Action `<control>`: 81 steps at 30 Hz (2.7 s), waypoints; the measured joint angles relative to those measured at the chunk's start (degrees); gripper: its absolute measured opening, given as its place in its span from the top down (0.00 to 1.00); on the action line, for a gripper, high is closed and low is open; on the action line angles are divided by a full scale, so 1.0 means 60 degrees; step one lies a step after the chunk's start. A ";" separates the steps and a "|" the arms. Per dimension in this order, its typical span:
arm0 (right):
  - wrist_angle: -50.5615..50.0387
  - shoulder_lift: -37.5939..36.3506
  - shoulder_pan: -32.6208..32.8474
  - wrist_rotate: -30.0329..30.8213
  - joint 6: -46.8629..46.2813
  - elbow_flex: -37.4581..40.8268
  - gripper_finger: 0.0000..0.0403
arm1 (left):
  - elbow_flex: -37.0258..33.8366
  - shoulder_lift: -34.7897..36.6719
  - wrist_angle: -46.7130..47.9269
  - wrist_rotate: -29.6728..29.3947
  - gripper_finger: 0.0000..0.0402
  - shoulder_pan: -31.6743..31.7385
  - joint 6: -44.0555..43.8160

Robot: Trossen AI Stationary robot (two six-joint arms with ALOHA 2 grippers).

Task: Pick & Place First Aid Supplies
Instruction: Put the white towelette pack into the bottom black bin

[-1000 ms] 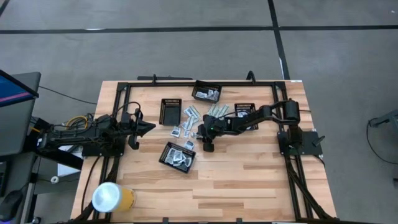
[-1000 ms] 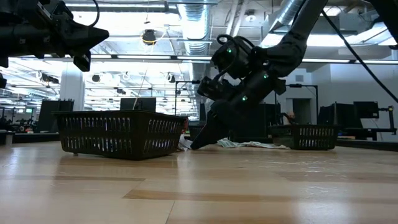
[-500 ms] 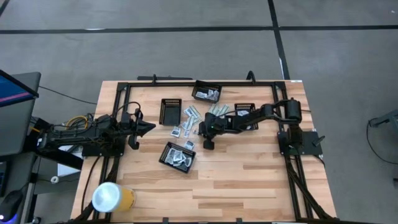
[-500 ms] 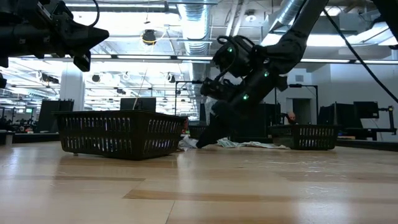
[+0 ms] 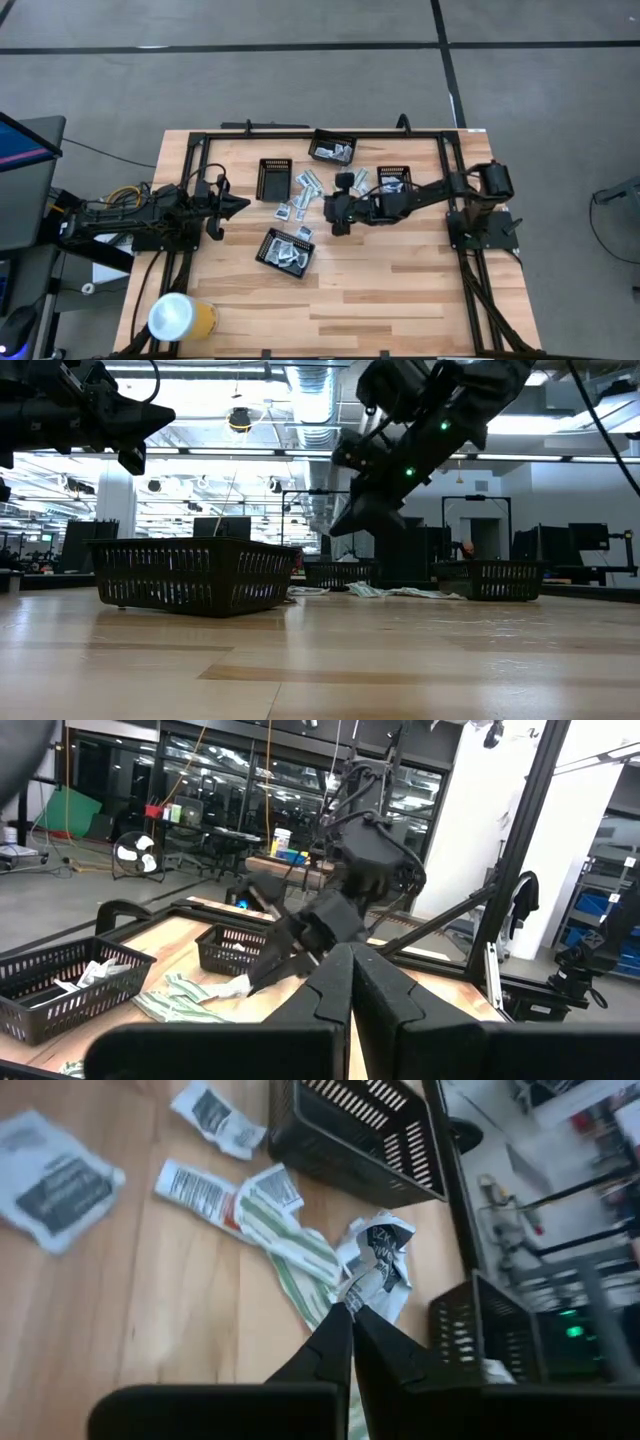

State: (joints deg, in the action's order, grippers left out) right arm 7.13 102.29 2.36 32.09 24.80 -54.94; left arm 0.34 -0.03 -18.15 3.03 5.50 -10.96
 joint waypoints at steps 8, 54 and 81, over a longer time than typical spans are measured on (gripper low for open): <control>-0.0299 0.0013 0.0357 0.0663 0.0840 0.0000 1.00 | -0.0003 0.0000 0.0000 0.0000 0.98 0.0000 0.0000; 0.0894 0.0027 0.1179 -0.3624 0.6240 -0.0299 1.00 | -0.0004 0.0000 -0.0004 0.0004 0.98 0.0007 0.0000; 0.1556 0.0319 0.1408 -0.4629 1.0620 -0.0594 1.00 | 0.0000 -0.0018 -0.0015 0.0000 0.98 0.0007 0.0000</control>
State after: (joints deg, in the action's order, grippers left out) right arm 16.47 104.20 10.81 4.32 88.52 -58.50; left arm 0.34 -0.14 -18.24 3.03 5.54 -10.96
